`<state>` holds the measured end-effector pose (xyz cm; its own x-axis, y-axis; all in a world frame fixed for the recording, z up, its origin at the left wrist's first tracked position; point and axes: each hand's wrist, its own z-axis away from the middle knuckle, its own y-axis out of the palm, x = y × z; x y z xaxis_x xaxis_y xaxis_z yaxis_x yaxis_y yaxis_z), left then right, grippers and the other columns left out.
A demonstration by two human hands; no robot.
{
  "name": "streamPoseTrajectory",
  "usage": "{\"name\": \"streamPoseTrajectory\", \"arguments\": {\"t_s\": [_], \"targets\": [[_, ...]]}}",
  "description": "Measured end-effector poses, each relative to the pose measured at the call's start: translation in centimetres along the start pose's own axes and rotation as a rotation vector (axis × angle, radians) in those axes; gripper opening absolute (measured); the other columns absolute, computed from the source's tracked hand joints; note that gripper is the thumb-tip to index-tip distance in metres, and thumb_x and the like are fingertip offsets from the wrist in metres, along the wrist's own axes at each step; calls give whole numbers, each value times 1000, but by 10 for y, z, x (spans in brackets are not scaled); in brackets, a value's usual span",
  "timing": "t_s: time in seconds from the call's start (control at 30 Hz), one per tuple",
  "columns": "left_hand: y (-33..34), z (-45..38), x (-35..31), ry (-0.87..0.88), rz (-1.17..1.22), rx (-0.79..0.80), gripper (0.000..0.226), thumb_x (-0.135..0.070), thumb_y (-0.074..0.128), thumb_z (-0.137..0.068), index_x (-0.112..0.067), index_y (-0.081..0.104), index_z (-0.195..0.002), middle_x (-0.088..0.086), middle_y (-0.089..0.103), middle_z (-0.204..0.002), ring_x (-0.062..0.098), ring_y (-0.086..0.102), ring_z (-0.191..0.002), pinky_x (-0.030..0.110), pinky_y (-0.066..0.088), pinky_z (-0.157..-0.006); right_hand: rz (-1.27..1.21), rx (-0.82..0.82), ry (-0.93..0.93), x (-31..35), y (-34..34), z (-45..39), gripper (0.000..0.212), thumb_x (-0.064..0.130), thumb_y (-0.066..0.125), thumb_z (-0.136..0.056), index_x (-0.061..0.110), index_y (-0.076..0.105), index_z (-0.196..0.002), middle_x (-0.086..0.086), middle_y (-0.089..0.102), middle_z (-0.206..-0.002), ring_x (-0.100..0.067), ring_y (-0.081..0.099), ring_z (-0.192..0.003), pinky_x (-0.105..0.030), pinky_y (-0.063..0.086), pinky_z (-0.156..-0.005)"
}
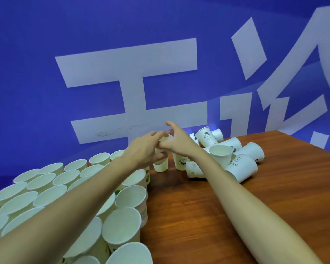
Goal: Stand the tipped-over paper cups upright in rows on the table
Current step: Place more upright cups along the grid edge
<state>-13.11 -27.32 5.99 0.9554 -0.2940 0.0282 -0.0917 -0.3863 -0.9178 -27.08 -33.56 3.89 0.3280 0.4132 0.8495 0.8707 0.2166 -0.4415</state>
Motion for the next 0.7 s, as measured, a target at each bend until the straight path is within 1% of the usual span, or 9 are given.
{"name": "streamPoseTrajectory", "arguments": {"t_s": [0.03,0.1,0.2,0.27,0.33,0.4,0.5,0.6,0.7], "targets": [[1,0,0,-1,13,-13,37,-40,64,-86,-26,51,-119,-2,56,-115,15,56,-87,22,35,-64,-28,-22,-27,-2,0,2,94,43,76,-69,33,27,-149,2,48,-134,-20,49,-125,-41,45,-103],[2,-1,1,-18,55,-41,20,-41,63,-86,-26,53,-95,-3,56,-101,14,55,-81,20,33,-59,-72,-50,-70,-6,2,4,89,41,77,-73,34,29,-148,4,49,-133,-18,51,-121,-41,48,-101],[5,-2,4,-80,130,-46,20,-42,66,-84,-27,54,-80,-3,60,-88,16,58,-80,24,40,-59,-93,-13,-90,-8,0,4,88,38,78,-76,33,29,-148,5,47,-134,-15,52,-118,-36,49,-98],[7,0,7,-105,129,-10,20,-44,65,-84,-24,62,-83,-2,65,-92,16,61,-86,25,44,-63,-83,21,-87,-9,-2,3,90,37,80,-74,34,30,-149,6,48,-131,-14,53,-117,-34,48,-98],[11,2,10,-101,97,51,31,-49,63,-85,-20,70,-96,-1,65,-107,17,61,-98,29,49,-72,-52,62,-65,-12,-4,3,90,35,79,-74,33,30,-149,6,49,-128,-14,53,-115,-33,48,-95],[15,3,12,-108,65,111,35,-51,62,-84,-23,72,-101,1,60,-125,19,56,-111,35,49,-83,7,94,-40,-15,-2,3,90,33,78,-75,32,28,-150,5,49,-128,-15,53,-110,-29,46,-88],[19,4,13,-92,13,184,28,-48,63,-85,-28,74,-102,-2,48,-143,18,47,-126,36,44,-95,72,152,-13,-19,2,3,90,31,77,-75,30,27,-150,3,48,-128,-16,53,-107,-28,46,-84],[22,5,13,-66,-65,223,27,-47,62,-87,-30,73,-104,-4,48,-144,17,40,-131,39,39,-102,128,227,7,-24,3,3,88,29,76,-77,27,27,-151,1,47,-127,-17,53,-109,-28,46,-85],[24,4,12,-64,-97,230,27,-49,62,-87,-28,73,-102,-5,49,-142,15,40,-131,38,40,-103,167,219,26,-28,-3,0,77,26,69,-82,25,31,-149,-1,50,-126,-15,54,-100,-23,44,-74]]}}
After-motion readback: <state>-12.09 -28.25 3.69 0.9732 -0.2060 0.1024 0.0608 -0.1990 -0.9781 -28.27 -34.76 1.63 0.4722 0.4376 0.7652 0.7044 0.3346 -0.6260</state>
